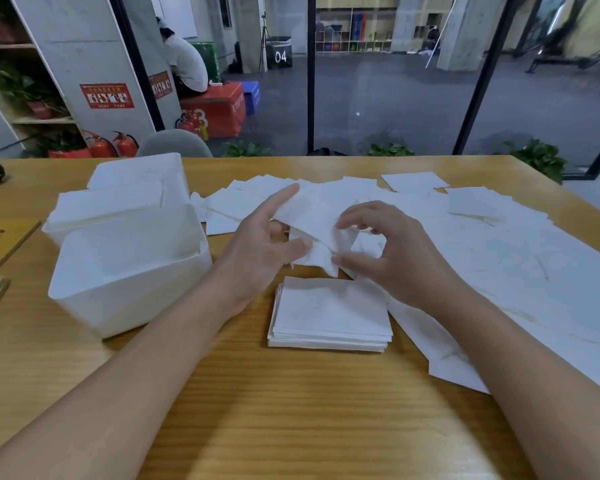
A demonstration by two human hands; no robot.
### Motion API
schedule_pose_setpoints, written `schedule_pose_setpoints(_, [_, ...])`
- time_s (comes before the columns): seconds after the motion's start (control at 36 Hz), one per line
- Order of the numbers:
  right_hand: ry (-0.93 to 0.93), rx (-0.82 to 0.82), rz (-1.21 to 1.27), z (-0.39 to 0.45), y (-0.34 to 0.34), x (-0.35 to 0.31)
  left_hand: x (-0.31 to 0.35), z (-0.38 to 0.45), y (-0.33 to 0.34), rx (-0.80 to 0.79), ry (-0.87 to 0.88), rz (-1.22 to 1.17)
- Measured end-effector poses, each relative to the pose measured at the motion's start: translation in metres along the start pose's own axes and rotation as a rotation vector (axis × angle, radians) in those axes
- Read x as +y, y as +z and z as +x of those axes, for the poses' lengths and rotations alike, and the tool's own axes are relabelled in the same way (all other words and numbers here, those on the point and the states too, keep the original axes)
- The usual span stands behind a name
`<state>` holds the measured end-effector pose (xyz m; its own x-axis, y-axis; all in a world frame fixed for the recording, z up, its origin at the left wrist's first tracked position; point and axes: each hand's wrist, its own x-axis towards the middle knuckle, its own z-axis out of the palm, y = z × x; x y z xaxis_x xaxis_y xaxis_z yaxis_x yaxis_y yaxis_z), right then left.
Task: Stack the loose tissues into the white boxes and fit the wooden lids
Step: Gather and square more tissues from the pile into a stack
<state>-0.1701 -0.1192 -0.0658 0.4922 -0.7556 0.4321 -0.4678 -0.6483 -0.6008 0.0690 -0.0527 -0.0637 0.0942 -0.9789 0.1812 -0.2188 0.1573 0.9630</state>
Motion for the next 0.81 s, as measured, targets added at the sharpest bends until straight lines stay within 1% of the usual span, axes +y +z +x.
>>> schedule_pose_setpoints(0.06, [0.003,0.028,-0.059,0.0,0.001,0.001,0.001,0.0,0.001,0.018,-0.02,0.001])
schedule_pose_setpoints(0.17, [0.025,0.065,-0.028,-0.001,0.001,0.005,-0.004,0.001,0.001,-0.033,-0.038,-0.072])
schedule_pose_setpoints(0.25, [0.051,0.091,-0.03,0.0,0.002,0.005,-0.009,0.003,0.0,-0.017,-0.04,-0.043])
schedule_pose_setpoints(0.31, [0.053,0.137,-0.001,0.001,0.001,0.005,-0.012,0.004,0.0,0.014,-0.017,0.105])
schedule_pose_setpoints(0.39, [0.091,0.195,0.057,0.003,-0.004,0.004,-0.013,0.004,-0.002,0.061,0.023,0.424])
schedule_pose_setpoints(0.42, [0.094,0.201,0.071,0.003,-0.005,0.003,-0.014,0.004,-0.002,0.059,0.025,0.478])
schedule_pose_setpoints(0.5, [0.09,0.194,0.134,0.002,-0.006,0.0,-0.018,0.003,-0.003,0.025,0.021,0.543])
schedule_pose_setpoints(0.58, [0.068,0.168,0.157,0.0,-0.007,-0.004,-0.019,0.002,-0.001,0.04,0.054,0.571])
schedule_pose_setpoints(0.69, [-0.026,0.096,0.126,-0.003,-0.01,-0.008,-0.014,0.003,0.002,0.08,0.152,0.576])
schedule_pose_setpoints(0.81, [-0.115,0.039,0.106,-0.004,-0.012,-0.01,-0.011,0.003,0.002,0.056,0.22,0.58])
